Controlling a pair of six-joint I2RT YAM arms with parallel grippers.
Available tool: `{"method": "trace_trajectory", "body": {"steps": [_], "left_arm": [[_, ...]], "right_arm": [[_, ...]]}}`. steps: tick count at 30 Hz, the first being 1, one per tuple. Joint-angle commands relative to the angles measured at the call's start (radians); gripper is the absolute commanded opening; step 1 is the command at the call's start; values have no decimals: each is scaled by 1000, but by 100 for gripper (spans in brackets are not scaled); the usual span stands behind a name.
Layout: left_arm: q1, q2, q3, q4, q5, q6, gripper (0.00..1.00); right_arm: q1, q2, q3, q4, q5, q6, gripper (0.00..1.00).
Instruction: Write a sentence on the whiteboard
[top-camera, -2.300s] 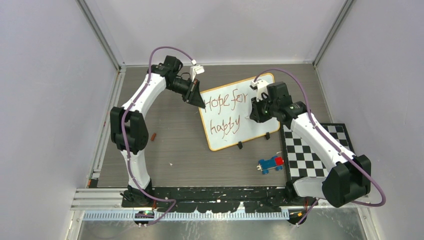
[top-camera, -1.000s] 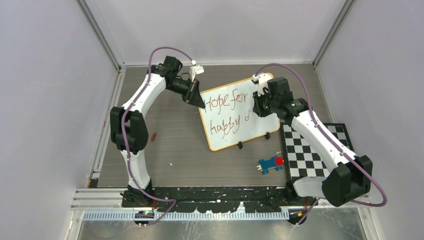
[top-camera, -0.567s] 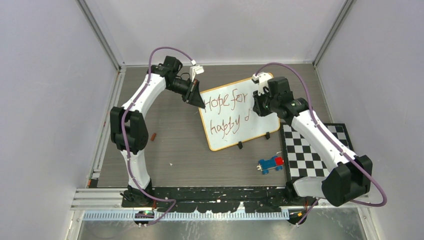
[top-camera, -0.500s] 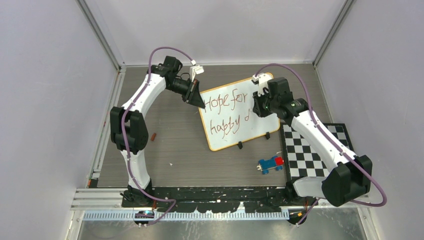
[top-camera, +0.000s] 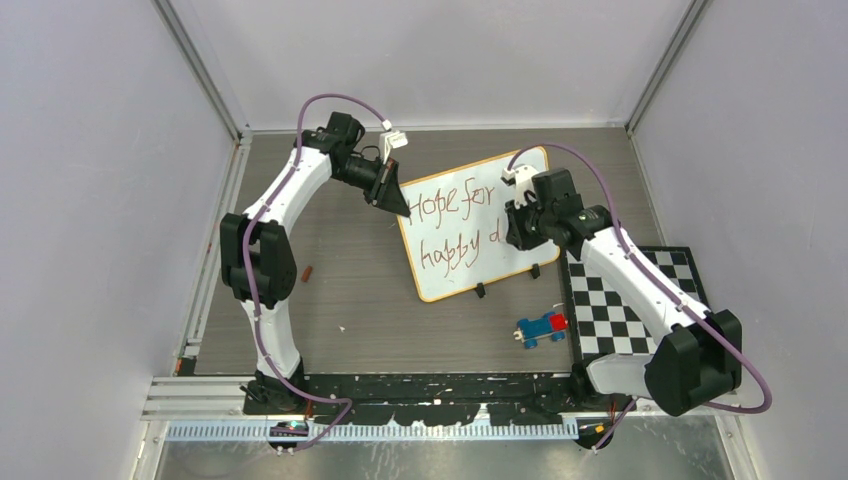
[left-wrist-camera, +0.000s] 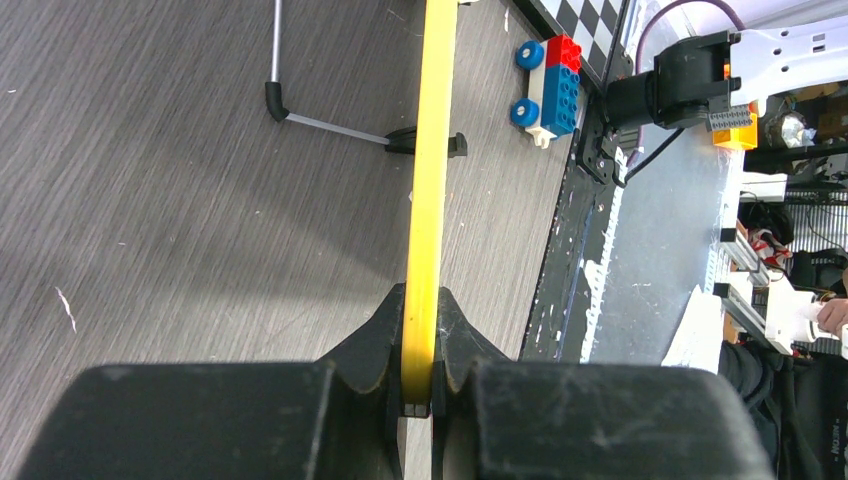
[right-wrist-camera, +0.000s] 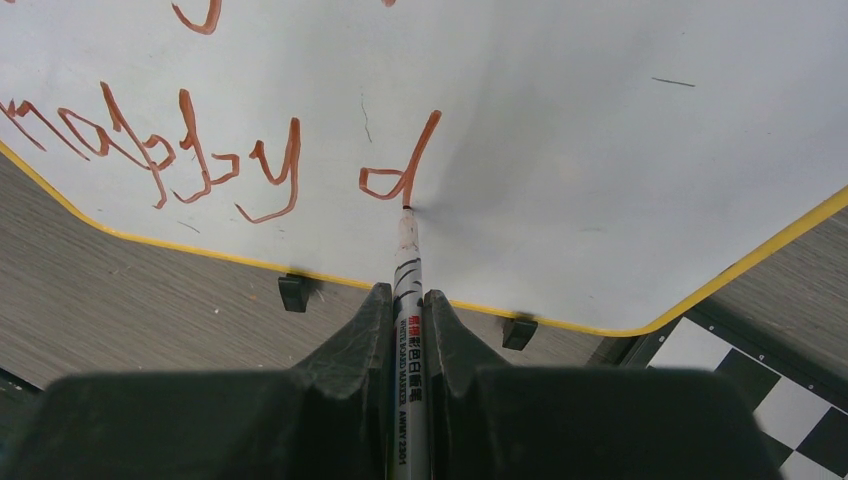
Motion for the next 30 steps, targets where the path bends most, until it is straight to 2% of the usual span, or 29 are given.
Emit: {"method": "trace_trajectory", "body": {"steps": [1,10,30], "left_arm": [[5,-18,-12,29,-73,41,0],[4,-22,-12,27,-71,39,0],[5,-20,-9,30,-68,35,0]], "right_arm": [[-3,-33,6,19,21,-16,0],[-5,-55,89,-27,27,-23,0],[-9,8,106,39,55,-16,0]]}}
